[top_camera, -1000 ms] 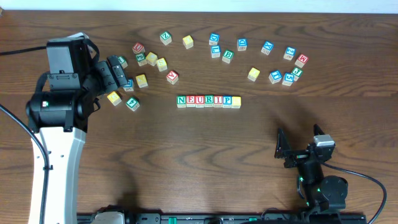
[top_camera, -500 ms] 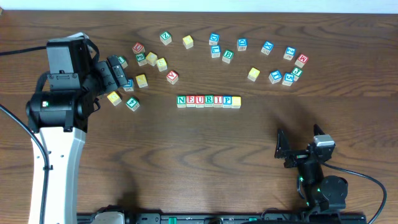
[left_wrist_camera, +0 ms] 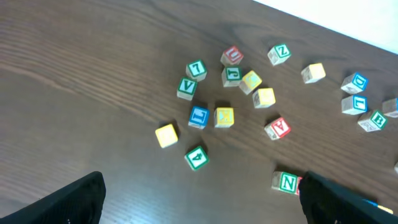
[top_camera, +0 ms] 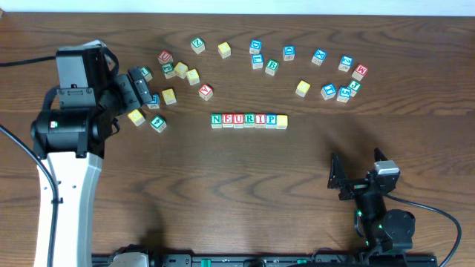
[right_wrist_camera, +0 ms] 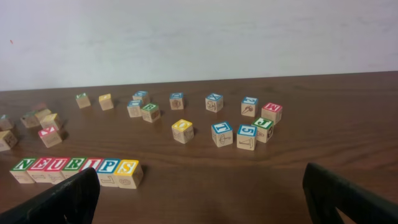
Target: Spell out NEURIPS
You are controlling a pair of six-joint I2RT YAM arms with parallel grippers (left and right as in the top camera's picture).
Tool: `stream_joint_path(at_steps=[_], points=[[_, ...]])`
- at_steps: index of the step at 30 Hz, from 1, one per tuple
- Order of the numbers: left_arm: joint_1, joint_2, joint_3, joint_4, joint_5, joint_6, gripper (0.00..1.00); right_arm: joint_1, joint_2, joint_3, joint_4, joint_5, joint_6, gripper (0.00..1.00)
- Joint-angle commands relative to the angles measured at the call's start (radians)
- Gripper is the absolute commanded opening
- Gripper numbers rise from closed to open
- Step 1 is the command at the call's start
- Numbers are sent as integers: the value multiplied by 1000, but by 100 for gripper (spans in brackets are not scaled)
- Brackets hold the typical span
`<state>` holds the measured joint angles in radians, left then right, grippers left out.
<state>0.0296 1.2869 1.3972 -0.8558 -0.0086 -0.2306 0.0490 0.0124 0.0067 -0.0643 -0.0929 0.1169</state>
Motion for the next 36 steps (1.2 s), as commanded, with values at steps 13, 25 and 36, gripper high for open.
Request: stream_joint_path(at_steps=[13,25,36], points=[[40,-501,-340,97,-191,20,98,3,-6,-1,-4,9,-10,99],[23,-910,-888,439,-186,-83,98,3,-6,-1,-4,9,-10,99],[19,-1137,-1154,587,-183,-105,98,3,-6,-1,-4,9,-10,99]])
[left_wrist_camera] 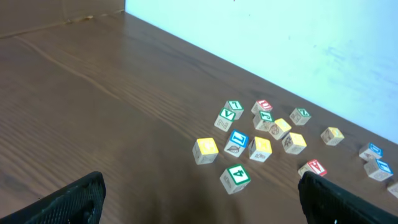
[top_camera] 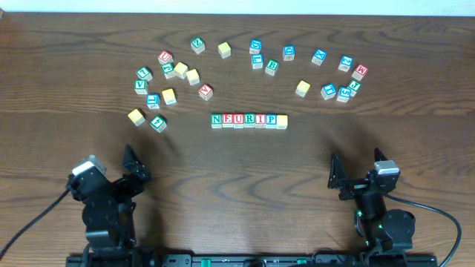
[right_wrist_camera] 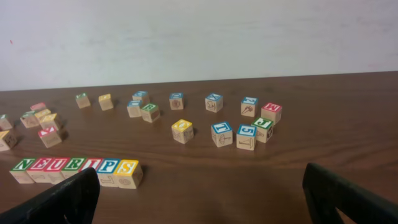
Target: Spell out NEURIPS
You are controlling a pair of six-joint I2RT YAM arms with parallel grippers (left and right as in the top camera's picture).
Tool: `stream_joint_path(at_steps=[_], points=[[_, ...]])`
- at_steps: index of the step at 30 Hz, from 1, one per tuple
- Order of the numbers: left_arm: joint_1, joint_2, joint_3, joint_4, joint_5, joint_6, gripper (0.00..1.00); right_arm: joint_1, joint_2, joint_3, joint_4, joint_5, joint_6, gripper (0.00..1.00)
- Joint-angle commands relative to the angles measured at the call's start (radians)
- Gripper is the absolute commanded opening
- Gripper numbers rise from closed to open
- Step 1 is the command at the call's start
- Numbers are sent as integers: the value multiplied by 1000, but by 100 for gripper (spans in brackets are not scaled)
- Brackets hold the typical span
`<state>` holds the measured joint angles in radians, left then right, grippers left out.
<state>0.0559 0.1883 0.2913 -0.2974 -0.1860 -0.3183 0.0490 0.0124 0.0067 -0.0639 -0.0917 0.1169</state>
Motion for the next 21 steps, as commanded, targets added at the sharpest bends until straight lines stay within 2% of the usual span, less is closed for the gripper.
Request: stream_joint_path(at_steps=[1,9,21], points=[[-9,-52,-68,46,-5,-17,98,3,-6,-1,-5,8,-10,99],[-10,-185,-195,88,30,-21,98,3,-6,-1,-5,8,-10,99],[-13,-187,-233,106,71,-20,98,3,-6,-1,-5,8,-10,99]])
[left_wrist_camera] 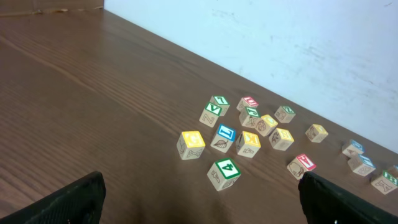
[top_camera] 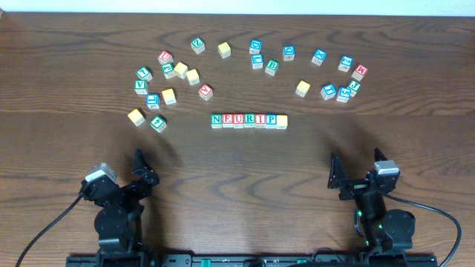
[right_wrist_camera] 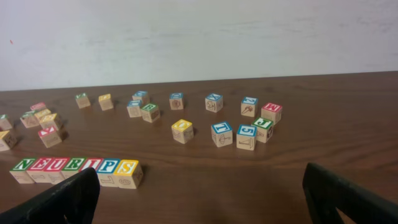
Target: Spell out NEURIPS
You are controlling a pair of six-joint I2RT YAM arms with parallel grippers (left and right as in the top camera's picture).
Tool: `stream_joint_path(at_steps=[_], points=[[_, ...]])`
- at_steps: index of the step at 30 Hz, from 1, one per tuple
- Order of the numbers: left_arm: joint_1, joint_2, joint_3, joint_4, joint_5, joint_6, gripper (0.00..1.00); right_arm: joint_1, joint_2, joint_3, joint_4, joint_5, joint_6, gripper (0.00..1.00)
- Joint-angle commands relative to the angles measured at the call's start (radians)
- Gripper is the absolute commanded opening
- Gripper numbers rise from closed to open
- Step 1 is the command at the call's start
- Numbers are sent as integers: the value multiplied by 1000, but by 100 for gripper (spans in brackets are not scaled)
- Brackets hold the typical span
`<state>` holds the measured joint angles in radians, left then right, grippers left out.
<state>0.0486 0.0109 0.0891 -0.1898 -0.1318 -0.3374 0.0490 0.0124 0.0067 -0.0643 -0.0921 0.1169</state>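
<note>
A straight row of letter blocks [top_camera: 249, 120] reads N E U R I P S across the middle of the table; the right wrist view shows the row [right_wrist_camera: 74, 170] at lower left, ending in a yellow S block [right_wrist_camera: 127, 172]. My left gripper [top_camera: 138, 172] rests near the front left edge, open and empty. My right gripper [top_camera: 335, 175] rests near the front right edge, open and empty too. Both sit well short of the row.
Loose letter blocks lie in a cluster at the back left [top_camera: 167, 78] and an arc at the back right [top_camera: 326, 70]. A green 4 block [left_wrist_camera: 224, 172] and a yellow block [left_wrist_camera: 190, 144] are nearest the left gripper. A pale wall rises behind the table's far edge.
The left arm has shifted slightly at its resting spot near the front edge, its camera view tilting a little. The blocks and the right arm are unchanged.
The left arm was stretched out over the back-left cluster of loose blocks, gripper open, with the row complete. It then stood folded back at the front left edge, where it stays. The right arm has not moved.
</note>
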Motion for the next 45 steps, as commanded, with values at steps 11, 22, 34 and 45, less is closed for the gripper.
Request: stream_joint_path(at_steps=[11,22,34,45], points=[[-6,-9,-34,10,20,-1,98,3,-6,-1,-4,8,-10,99],[-6,-9,-67,91,24,3,98,3,-6,-1,-4,8,-10,99],[-6,-9,-85,128,23,3,98,3,-6,-1,-4,8,-10,99],[-6,-9,-85,128,37,3,98,3,-6,-1,-4,8,-10,99]])
